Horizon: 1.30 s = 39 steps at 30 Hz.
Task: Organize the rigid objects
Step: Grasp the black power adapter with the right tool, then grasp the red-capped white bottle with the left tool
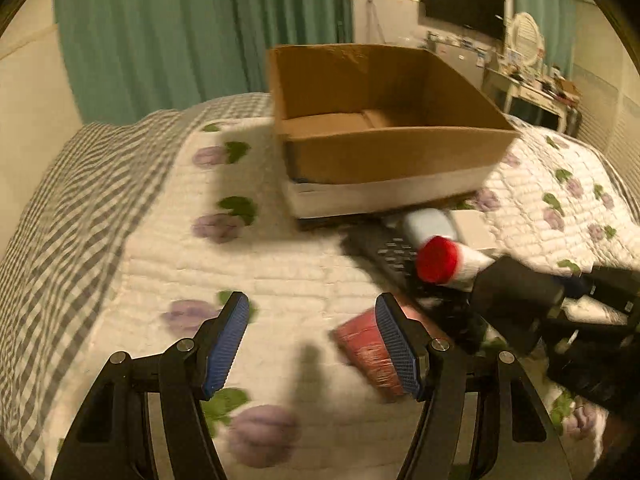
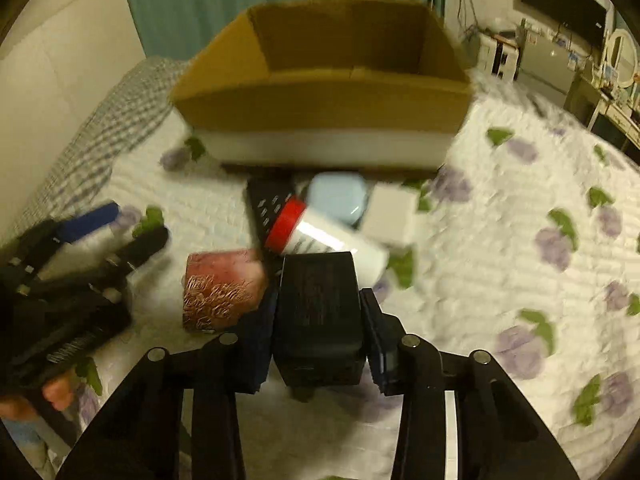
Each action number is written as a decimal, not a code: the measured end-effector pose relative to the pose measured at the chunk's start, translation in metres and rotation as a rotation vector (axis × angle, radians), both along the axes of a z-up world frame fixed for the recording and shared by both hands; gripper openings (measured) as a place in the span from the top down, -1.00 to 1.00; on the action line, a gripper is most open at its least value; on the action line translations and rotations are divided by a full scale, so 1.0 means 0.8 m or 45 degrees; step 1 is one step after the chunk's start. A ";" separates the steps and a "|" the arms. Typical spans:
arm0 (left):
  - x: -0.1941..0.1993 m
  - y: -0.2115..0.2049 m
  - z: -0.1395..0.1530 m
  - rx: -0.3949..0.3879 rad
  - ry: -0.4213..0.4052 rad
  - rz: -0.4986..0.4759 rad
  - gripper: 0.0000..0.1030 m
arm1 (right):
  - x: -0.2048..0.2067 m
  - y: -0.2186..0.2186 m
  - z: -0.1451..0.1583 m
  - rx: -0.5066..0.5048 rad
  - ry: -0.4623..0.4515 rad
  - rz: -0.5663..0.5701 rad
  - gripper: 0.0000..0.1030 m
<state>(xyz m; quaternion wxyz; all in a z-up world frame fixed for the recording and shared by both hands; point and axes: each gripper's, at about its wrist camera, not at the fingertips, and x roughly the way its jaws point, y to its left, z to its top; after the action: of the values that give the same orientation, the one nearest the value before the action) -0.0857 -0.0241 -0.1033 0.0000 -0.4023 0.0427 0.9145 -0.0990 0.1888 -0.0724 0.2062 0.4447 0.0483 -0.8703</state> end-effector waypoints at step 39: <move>-0.024 0.173 -0.055 -0.241 -0.227 -0.730 -0.23 | -0.028 0.154 0.029 -0.089 0.080 -0.177 0.26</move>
<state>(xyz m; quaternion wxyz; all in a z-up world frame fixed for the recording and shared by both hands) -0.1053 0.1145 -0.1470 0.2242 -0.4509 0.2391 0.8302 -0.1211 0.3123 -0.0492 0.1591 0.4120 -0.0065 -0.8972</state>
